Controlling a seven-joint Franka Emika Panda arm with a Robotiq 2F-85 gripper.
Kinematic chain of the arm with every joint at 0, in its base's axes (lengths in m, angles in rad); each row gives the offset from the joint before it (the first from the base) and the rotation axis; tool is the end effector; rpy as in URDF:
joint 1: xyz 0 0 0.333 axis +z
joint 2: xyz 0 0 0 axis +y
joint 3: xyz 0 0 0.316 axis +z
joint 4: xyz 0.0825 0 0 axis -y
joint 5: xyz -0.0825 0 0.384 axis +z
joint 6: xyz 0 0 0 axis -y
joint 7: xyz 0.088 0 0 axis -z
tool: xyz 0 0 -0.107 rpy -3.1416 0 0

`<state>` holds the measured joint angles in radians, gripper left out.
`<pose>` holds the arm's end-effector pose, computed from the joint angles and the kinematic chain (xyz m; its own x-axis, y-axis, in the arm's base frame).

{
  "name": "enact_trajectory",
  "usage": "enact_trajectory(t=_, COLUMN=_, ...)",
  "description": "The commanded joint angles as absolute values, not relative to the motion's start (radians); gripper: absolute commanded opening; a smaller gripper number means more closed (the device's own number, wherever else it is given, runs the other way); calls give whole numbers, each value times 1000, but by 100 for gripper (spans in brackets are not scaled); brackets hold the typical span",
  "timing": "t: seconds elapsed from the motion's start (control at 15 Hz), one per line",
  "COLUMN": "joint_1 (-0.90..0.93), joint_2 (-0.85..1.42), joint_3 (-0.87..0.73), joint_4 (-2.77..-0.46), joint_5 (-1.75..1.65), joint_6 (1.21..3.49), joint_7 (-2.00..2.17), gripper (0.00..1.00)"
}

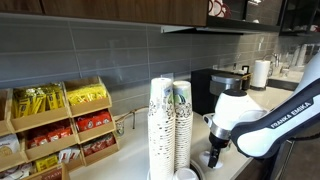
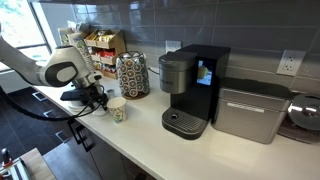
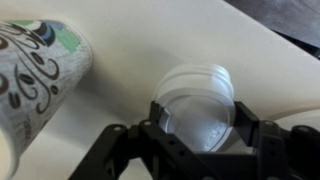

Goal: Remove one coffee cup from the stack on the right and place it upright on the counter then put the white lid on top of it.

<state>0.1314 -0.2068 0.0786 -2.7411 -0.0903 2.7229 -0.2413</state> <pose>0.3997 0.0874 0.3020 0.8468 0.5067 0.1620 0.4950 -0.8620 0.1093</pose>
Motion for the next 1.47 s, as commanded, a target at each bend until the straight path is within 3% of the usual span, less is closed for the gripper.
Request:
enact_trajectory(t=0.0, joint_1=123, joint_2=-272, joint_3=88, joint_4=-2754, joint_5=-122, joint_6=2671, joint_7=-214, gripper=72)
enact_trajectory(t=1.4, joint_1=93, joint_2=-482, joint_3=61, joint_4=-2694, joint_5=-177, joint_6=2431, joint_7=-247, gripper=70)
